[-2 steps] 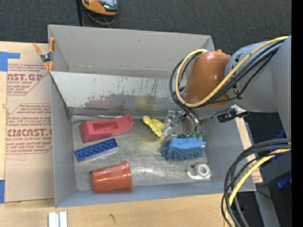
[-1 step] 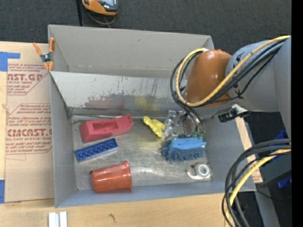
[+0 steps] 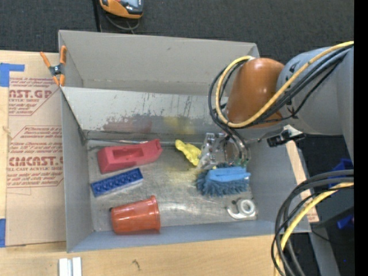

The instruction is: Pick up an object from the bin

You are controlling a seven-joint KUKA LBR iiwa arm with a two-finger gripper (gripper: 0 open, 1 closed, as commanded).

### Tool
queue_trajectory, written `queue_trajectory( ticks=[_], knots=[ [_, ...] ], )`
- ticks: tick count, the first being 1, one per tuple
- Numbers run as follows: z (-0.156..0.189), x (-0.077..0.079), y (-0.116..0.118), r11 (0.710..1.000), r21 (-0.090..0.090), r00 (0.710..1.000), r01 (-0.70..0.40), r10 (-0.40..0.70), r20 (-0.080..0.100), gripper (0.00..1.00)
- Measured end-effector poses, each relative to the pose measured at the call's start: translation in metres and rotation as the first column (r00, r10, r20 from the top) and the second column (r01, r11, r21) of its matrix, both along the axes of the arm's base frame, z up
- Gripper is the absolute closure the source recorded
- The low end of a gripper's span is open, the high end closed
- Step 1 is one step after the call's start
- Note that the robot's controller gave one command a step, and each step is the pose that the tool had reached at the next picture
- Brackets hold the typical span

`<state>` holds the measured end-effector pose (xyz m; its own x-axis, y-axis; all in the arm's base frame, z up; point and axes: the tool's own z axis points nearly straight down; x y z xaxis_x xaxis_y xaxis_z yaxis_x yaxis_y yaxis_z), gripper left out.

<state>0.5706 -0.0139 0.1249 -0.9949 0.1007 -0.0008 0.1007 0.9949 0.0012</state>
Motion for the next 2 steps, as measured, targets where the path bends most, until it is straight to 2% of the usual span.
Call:
queue_trajectory(
  ticks=[2],
  knots=[
    [0.0142,0.0007,0.0,1.0,0.0,1.0,0.0,0.0,0.003,1.0]
  ],
)
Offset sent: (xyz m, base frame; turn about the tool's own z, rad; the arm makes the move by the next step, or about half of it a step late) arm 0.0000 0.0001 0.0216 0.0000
